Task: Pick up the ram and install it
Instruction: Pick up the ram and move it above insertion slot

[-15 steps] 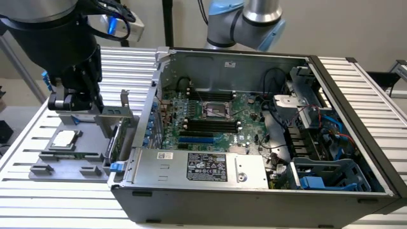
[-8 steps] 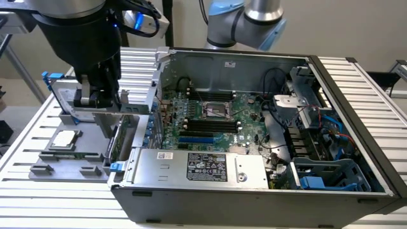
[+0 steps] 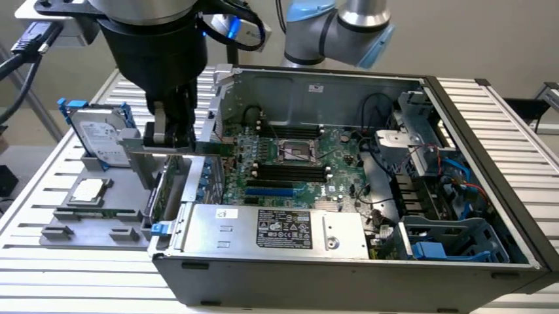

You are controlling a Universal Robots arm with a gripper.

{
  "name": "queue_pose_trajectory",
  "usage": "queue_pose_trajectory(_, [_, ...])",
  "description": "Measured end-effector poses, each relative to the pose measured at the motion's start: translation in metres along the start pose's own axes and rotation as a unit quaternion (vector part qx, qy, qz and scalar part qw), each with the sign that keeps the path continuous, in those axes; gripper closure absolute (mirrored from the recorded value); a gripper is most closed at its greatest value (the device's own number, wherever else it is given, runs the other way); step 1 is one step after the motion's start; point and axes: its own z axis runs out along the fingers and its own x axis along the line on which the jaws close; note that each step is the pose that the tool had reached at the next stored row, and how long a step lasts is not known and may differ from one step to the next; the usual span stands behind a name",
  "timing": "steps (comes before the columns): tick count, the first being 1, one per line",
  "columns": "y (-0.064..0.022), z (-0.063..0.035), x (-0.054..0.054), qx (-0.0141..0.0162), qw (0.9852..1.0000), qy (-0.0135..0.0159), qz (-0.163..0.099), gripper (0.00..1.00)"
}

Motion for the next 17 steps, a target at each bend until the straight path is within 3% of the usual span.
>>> queue_pose_trajectory(17, [-0.0773,-0.0035,0.0,-0.0001,1.0,-0.0005,0.0,0.86])
